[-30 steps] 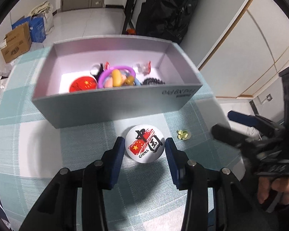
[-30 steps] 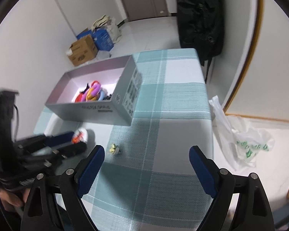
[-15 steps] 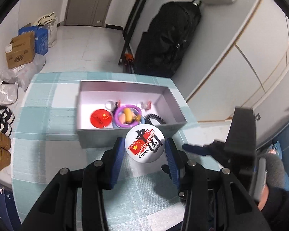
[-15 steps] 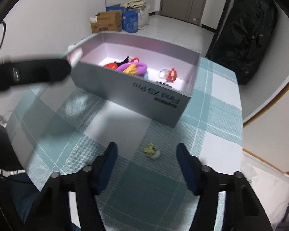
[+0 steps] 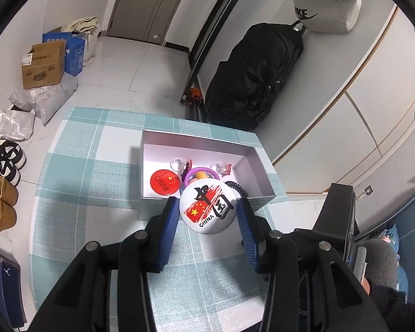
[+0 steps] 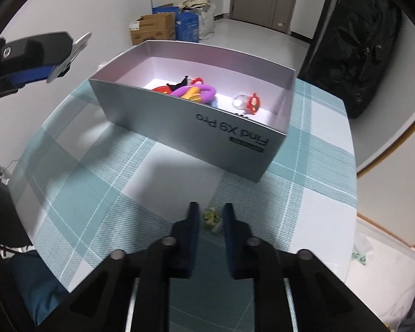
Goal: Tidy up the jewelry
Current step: 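Grasp the white China badge with the left tool while the right tool grasps the small yellow toy, then lower the white badge into the box with the left tool while the right tool drops the yellow toy in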
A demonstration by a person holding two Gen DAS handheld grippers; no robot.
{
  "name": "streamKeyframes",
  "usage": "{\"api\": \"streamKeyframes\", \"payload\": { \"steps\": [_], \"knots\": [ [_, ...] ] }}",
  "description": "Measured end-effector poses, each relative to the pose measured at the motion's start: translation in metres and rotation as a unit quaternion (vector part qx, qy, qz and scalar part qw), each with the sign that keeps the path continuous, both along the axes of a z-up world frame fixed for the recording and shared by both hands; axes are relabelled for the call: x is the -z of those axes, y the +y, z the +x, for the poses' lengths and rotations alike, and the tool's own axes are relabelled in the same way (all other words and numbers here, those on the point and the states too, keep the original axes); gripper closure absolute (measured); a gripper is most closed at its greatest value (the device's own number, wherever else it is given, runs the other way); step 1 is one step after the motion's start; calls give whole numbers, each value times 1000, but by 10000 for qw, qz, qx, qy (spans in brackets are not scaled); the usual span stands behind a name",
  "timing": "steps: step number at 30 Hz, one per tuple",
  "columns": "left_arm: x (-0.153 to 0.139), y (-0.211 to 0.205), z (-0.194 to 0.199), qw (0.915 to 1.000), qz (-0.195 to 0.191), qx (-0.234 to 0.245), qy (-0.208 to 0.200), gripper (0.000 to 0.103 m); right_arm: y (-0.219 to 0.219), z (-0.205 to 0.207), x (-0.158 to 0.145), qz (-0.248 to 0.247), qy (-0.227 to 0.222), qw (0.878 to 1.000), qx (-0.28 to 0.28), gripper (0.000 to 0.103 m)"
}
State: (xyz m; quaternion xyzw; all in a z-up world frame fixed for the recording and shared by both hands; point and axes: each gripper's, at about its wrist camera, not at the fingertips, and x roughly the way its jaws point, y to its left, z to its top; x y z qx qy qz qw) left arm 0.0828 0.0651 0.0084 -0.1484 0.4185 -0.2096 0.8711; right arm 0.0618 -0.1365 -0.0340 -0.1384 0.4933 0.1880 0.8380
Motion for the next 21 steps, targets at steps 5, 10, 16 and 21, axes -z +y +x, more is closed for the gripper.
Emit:
{"api": "streamKeyframes", "payload": {
  "steps": [5,10,16,21],
  "knots": [
    [-1,4,-1,10000,-31,-63,7,66,-8,4,-1,293,178,9992,183,91],
    [-1,5,-2,9999,-28,-109,35,66,-13,4,-4,404,193,9987,246,91],
    [-4,4,-3,9999,-49,-102,-14,66,-12,3,-17,669,84,9975,186,91],
    [-5,4,0,9999,-75,-143,-1,66,-9,8,-32,1058,-50,9943,113,91]
  ]
}}
